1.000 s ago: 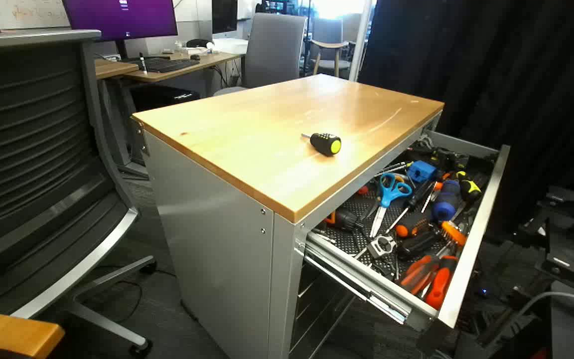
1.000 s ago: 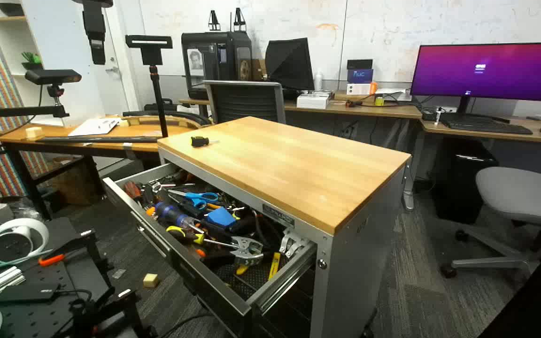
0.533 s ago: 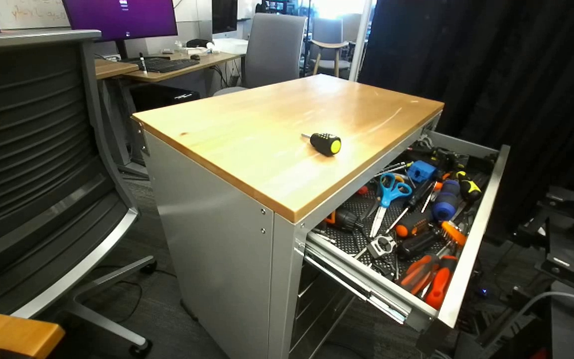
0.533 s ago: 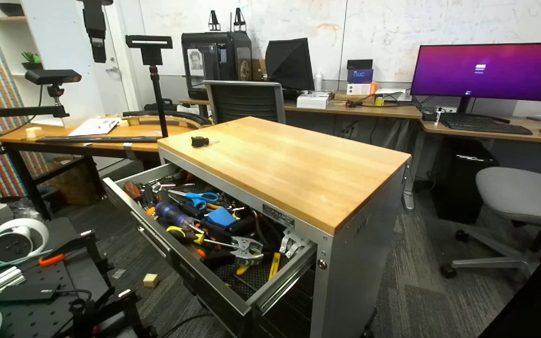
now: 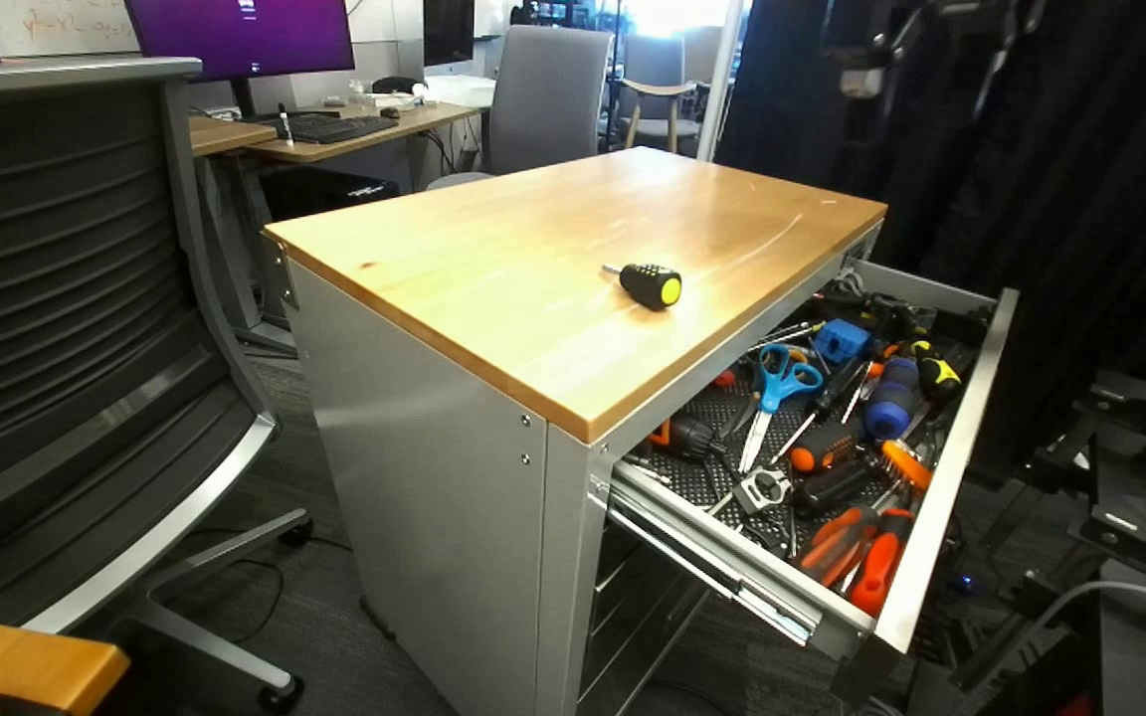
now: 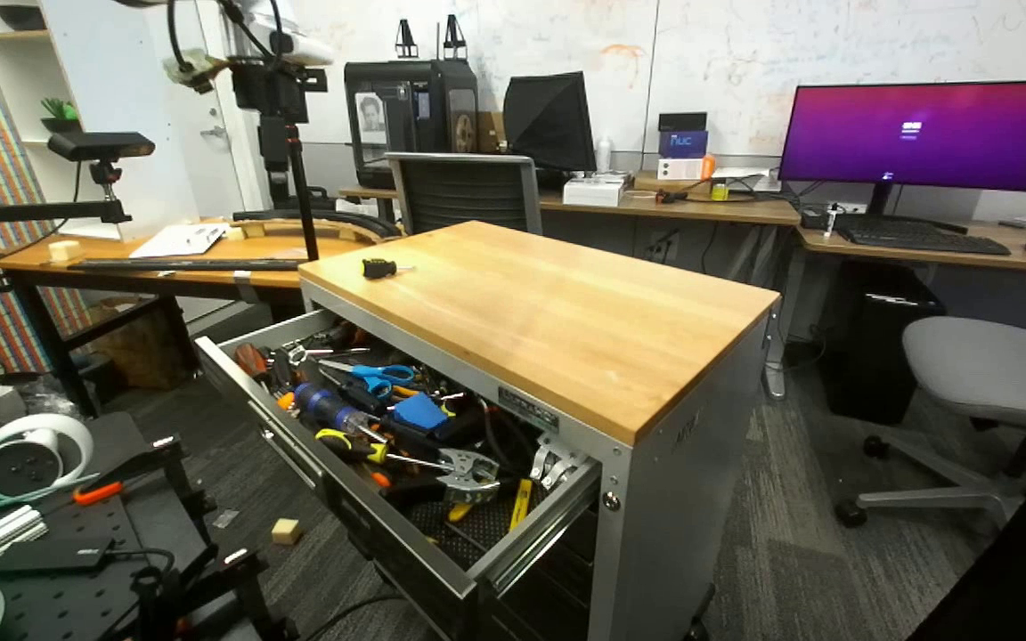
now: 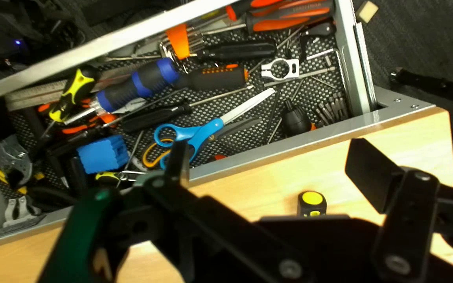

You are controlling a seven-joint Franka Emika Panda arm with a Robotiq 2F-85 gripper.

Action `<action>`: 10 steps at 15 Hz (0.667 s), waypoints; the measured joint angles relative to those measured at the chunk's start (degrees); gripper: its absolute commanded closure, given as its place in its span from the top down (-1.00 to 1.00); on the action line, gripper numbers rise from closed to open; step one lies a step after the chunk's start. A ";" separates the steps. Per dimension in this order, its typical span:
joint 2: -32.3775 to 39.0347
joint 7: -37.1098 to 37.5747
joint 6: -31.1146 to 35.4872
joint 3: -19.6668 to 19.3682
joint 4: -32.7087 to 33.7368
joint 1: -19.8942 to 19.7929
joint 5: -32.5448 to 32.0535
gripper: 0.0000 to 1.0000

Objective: Put the screwdriver in the open drawer then close the drawer

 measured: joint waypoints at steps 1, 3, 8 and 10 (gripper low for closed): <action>3.74 1.27 1.30 -0.32 2.12 0.46 -2.24 1.00; 11.13 3.82 2.68 -2.13 7.04 2.44 -6.95 1.00; 27.82 4.99 2.81 -9.06 21.66 9.29 -11.21 0.50; 33.47 4.99 2.80 -11.71 27.54 11.81 -11.25 0.32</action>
